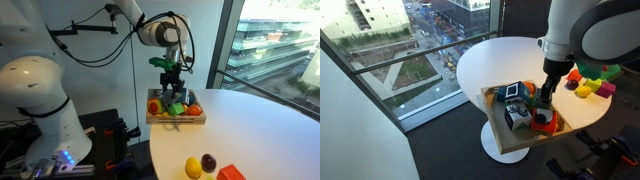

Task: Put the grey cube on the wooden tray

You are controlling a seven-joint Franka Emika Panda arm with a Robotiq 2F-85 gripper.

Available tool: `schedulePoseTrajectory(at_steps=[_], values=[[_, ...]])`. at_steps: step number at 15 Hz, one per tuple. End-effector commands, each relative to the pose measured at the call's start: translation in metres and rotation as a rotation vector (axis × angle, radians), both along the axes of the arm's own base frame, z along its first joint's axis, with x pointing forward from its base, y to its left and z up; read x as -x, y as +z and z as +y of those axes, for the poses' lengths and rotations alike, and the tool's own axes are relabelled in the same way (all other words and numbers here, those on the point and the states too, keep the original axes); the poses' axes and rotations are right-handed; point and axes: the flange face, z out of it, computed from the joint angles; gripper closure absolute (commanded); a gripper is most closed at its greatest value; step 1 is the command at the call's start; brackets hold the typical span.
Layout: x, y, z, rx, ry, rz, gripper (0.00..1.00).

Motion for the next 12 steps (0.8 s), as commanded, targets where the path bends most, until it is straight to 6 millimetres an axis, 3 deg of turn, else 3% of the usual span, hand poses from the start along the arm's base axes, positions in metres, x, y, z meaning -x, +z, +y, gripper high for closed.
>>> schedulePoseTrajectory(at_steps=[1, 7, 12], values=[[-0.006, 0.008, 0.004, 0.028, -0.004, 0.001, 0.01], [-0.008, 0.020, -0.002, 0.014, -0.016, -0.003, 0.00], [-0.008, 0.035, -0.021, -0.008, -0.054, -0.018, 0.00]])
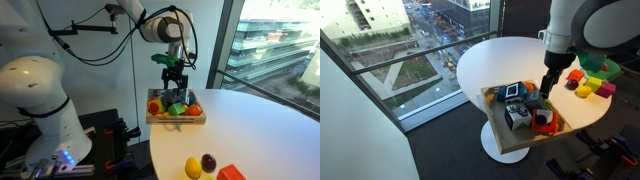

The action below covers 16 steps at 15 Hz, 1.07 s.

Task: Put the grey cube on the wooden tray

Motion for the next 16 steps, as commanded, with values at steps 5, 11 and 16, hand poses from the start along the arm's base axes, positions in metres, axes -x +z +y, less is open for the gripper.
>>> schedulePoseTrajectory(at_steps=[5, 11, 16], values=[[0.010, 0.033, -0.050, -0.025, -0.089, 0.029, 0.00], [0.038, 0.055, -0.103, -0.085, -0.154, 0.109, 0.00], [0.067, 0.083, -0.143, -0.089, -0.232, 0.096, 0.00]])
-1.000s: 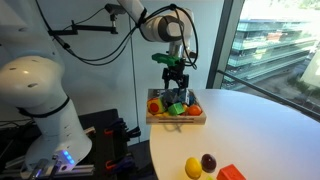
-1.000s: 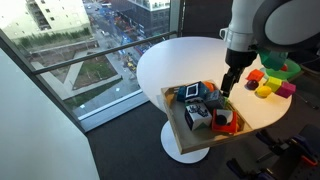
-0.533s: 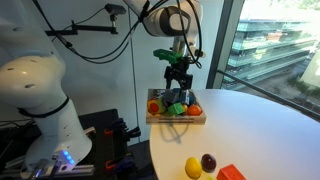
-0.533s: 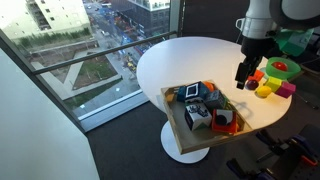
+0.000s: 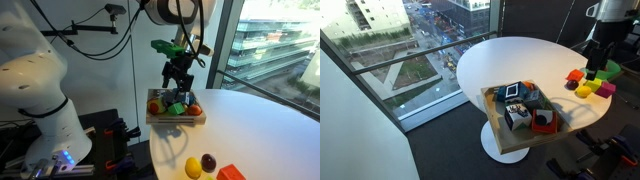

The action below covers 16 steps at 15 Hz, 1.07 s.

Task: Put the grey cube on the wooden tray

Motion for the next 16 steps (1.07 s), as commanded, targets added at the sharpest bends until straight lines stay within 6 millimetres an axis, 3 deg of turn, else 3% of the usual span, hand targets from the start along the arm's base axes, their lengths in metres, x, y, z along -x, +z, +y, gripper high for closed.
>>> schedulePoseTrajectory(at_steps=[1, 8, 16], values=[[0.025, 0.027, -0.023, -0.008, -0.047, -0.048, 0.00], [0.049, 0.065, -0.057, 0.013, -0.128, -0.183, 0.00], [0.045, 0.061, -0.056, -0.001, -0.134, -0.160, 0.00]])
